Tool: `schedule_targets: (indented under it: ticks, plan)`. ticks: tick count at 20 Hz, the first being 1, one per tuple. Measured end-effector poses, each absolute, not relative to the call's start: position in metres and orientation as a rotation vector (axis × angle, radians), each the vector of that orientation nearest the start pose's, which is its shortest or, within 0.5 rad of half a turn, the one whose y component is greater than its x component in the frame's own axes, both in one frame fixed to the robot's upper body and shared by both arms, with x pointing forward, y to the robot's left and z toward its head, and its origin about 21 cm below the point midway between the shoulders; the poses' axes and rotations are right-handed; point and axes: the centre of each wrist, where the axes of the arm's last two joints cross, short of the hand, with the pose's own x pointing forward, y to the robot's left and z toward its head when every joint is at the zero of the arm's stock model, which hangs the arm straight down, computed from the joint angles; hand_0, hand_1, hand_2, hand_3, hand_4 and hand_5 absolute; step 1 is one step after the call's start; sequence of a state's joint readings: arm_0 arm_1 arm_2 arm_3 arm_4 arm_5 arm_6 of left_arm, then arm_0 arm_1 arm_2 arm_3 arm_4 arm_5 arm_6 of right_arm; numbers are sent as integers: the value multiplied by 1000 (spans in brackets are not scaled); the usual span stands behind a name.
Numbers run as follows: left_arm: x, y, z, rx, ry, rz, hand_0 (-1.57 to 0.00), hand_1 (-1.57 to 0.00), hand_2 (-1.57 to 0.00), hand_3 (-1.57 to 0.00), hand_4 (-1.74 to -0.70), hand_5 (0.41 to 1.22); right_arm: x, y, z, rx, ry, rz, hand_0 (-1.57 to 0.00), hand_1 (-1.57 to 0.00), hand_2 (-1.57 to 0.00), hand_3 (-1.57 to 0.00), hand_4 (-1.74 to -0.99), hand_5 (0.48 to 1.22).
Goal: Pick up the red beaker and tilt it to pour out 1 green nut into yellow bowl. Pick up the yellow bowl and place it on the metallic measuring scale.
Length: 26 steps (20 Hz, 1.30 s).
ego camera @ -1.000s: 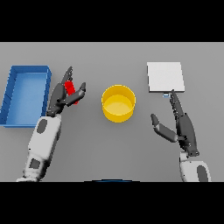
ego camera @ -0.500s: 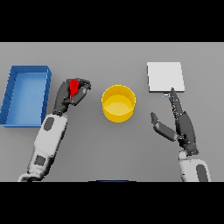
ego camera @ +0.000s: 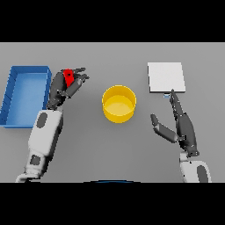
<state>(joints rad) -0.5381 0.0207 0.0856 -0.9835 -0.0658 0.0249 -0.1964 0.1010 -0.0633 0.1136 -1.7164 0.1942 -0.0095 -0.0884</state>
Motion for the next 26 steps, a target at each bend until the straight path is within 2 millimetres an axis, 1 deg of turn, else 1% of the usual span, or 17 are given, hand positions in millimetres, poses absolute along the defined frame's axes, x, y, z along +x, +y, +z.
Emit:
schedule_targets:
  ticks: [1, 2, 5, 6, 8, 9, 11, 12, 13, 14, 15, 19, 20, 22, 24, 25, 26]
  plan:
    - [370, 189, 12, -30, -1695, -188, -1553, -1553, -1555, -1548, -1720, 1131, 223, -223, 15, -134, -1712, 255, 1, 1, 1, 1, -1226, 650]
    - [370, 193, 15, -17, -1695, -212, -1556, -1557, -1558, -1553, -1724, 1130, 220, -224, 12, -131, -1722, 258, 1, 1, 1, 1, -1219, 653]
    - [373, 194, 23, 13, -1689, -284, -1556, -1557, -1558, -1553, -1724, 1135, 218, -224, 10, -164, -1747, 281, 1, 1, 1, 1, -1219, 660]
    - [374, 193, 26, 22, -1689, -305, -1556, -1557, -1558, -1553, -1724, 1138, 220, -221, 12, -165, -1751, 291, 1, 1, 1, 1, -1219, 661]
    - [378, 193, 29, 44, -1677, -342, -1559, -1560, -1561, -1556, -1727, 1138, 222, -224, 14, -173, -1748, 285, 1, 1, 1, 1, -1213, 662]
    - [379, 191, 34, 73, -1684, -391, -1562, -1562, -1563, -1559, -1730, 1134, 219, -219, 10, -165, -1751, 294, 1, 1, 1, 1, -1210, 664]
    - [379, 191, 43, 126, -1705, -508, -1565, -1565, -1566, -1563, -1734, 1124, 217, -222, 12, -177, -1743, 293, 1, 1, 1, 1, -1199, 658]
    - [383, 189, 53, 173, -1682, -580, -1566, -1566, -1567, -1565, -1735, 1120, 219, -223, 13, -185, -1730, 287, 1, 1, 1, 1, -1194, 658]
    - [382, 189, 56, 204, -1675, -649, -1567, -1567, -1568, -1566, -1737, 1120, 220, -220, 14, -184, -1726, 287, 1, 1, 1, 1, -1190, 658]
    - [384, 183, 61, 236, -1659, -728, -1568, -1568, -1568, -1567, -1737, 1125, 219, -223, 15, -188, -1731, 292, 1, 1, 1, 1, -1186, 660]
    - [387, 177, 68, 277, -1646, -806, -1569, -1569, -1569, -1568, -1738, 1127, 218, -223, 15, -178, -1721, 289, 1, 1, 1, 1, -1183, 663]
    - [389, 156, 86, 404, -1600, -1077, -1570, -1570, -1570, -1570, -1740, 1147, 218, -221, 16, -168, -1720, 297, 1, 1, 1, 1, -1182, 668]
    - [390, 150, 89, 446, -1571, -1147, -1570, -1570, -1570, -1570, -1740, 1162, 219, -225, 18, -158, -1715, 294, 1, 1, 1, 1, -1181, 669]
    - [390, 140, 94, 554, -1534, -1305, -1570, -1571, -1571, -1570, -1740, 1183, 215, -218, 14, -146, -1713, 294, 1, 1, 1, 1, -1183, 673]
    - [390, 128, 96, 629, -1481, -1449, -1571, -1571, -1571, -1571, -1741, 1197, 217, -221, 15, -151, -1710, 275, 1, 1, 1, 1, -1187, 676]
    - [390, 125, 96, 657, -1453, -1509, -1571, -1571, -1571, -1571, -1689, 1202, 220, -218, 15, -153, -1699, 273, 1, 1, 1, 1, -1191, 675]
    - [392, 121, 98, 706, -1407, -1581, -1571, -1571, -1571, -1492, -1698, 1205, 217, -220, 14, -151, -1701, 271, 1, 1, 1, 1, -1190, 675]
